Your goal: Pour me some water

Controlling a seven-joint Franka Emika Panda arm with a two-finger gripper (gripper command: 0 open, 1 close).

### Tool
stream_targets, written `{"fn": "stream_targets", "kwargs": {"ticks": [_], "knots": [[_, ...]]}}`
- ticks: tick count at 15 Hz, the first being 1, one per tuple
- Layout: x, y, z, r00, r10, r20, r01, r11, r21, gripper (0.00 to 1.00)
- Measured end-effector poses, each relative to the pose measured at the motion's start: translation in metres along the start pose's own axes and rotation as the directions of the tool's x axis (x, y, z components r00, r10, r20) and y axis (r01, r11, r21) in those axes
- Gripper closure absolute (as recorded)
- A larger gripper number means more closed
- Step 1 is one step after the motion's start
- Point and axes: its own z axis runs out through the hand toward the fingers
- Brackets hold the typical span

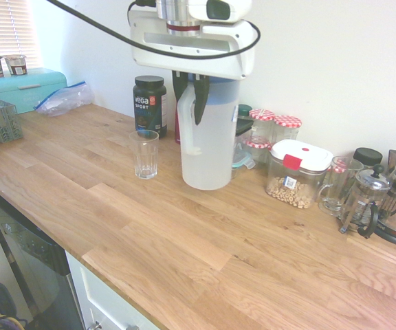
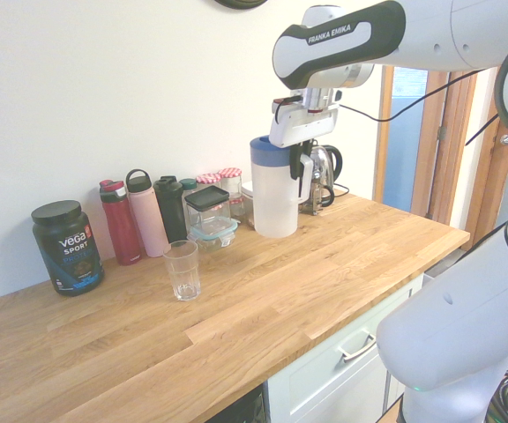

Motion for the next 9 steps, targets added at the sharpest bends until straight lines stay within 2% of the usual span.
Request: {"fn": "stream_targets", "kwargs": {"ticks": [2, 4, 7, 9], "knots": [[-0.009, -0.025, -0.001, 0.992, -0.127, 0.014, 0.127, 0.992, -0.001, 1.0], [-0.015, -0.05, -0.002, 0.968, -0.25, 0.032, 0.25, 0.968, -0.005, 1.0], [-0.017, -0.091, 0.007, 0.907, -0.414, 0.077, 0.417, 0.908, -0.028, 1.0], [-0.02, -0.12, 0.018, 0.853, -0.51, 0.114, 0.519, 0.852, -0.067, 1.0]]}}
